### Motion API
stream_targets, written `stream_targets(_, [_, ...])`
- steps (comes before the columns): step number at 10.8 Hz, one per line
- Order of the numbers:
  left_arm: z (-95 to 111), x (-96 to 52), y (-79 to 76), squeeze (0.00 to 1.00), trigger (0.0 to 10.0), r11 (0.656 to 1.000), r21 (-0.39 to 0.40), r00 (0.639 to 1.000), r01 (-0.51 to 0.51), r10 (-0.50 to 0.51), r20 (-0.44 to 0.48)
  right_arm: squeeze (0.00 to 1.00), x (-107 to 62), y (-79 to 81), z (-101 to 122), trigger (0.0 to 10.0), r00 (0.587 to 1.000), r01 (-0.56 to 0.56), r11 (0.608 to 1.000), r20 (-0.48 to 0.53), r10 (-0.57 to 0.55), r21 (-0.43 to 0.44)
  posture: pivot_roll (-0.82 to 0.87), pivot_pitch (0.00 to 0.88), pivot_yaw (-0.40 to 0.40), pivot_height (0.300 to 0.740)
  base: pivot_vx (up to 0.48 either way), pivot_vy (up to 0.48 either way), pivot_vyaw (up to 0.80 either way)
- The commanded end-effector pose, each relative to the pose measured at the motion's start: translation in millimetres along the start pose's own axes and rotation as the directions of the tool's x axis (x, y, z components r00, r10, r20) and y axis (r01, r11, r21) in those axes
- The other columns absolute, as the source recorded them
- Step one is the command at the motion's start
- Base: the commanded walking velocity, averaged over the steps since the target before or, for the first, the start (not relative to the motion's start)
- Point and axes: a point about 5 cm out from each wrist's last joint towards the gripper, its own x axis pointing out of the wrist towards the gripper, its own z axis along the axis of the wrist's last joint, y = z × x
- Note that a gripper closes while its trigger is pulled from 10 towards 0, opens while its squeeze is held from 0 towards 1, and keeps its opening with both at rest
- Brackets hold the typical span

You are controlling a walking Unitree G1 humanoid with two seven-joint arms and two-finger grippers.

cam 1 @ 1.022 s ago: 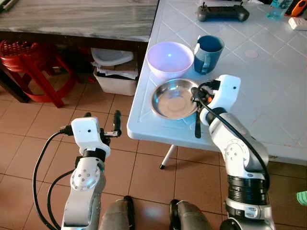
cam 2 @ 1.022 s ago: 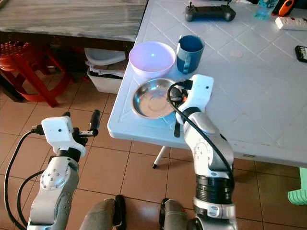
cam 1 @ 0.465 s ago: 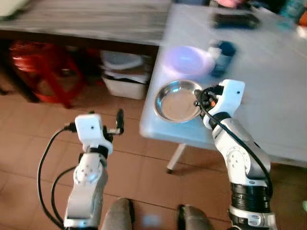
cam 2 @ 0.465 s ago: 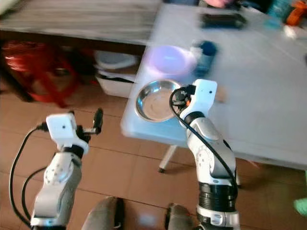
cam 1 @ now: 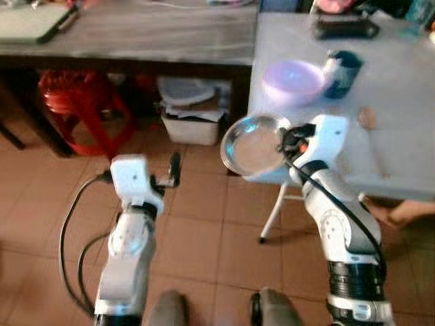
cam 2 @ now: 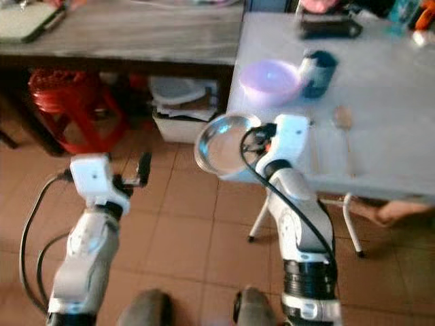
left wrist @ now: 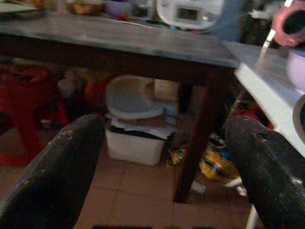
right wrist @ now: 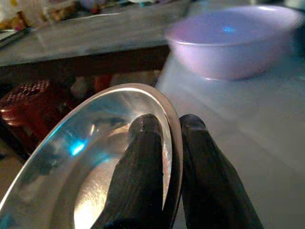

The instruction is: Setting the table

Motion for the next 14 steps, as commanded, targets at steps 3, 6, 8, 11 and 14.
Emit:
stream_targets(3, [0,-0.2,12.6,0.00,10.0,0.998,0.046,0.999,-0.053,0.053,0.006,0.00,-12.6,-9.5,4,0.0,0.992,0.044,0.997,0.124,-0.037,-0.056,0.00,0.067,0.041,0.740,0.201,0.390,0.00])
stream_targets(6, [-6,-13.1,23.5,0.00,10.0,0.994,0.088,0.998,-0.065,0.066,-0.016,0.00,-33.2,-22.8,2,0.0,0.982,0.089,0.983,0.180,-0.060,-0.157,-0.01,0.048,0.051,0.740,0.331,0.346,0.00])
stream_targets(8, [-3,-17.8,14.0,0.00,10.0,0.997,0.060,0.999,-0.047,0.047,-0.008,0.00,-37.2,-25.0,-2,0.0,0.981,0.105,0.982,0.178,-0.076,-0.155,0.00,0.040,0.048,0.740,0.471,0.000,0.00])
stream_targets(11, [-10,-24.2,19.0,0.00,10.0,0.995,0.042,0.995,-0.087,0.089,-0.041,0.00,-40.8,-19.8,-6,0.0,0.982,0.086,0.984,0.180,-0.057,-0.154,-0.01,0.027,0.056,0.740,0.480,0.000,0.00])
stream_targets(14, [0,-16.5,15.4,0.00,10.0,0.997,0.068,0.999,-0.035,0.035,0.006,0.00,-36.6,-28.0,-2,0.0,0.966,0.150,0.980,0.233,-0.115,-0.134,-0.01,0.044,0.048,0.740,0.480,0.000,0.00])
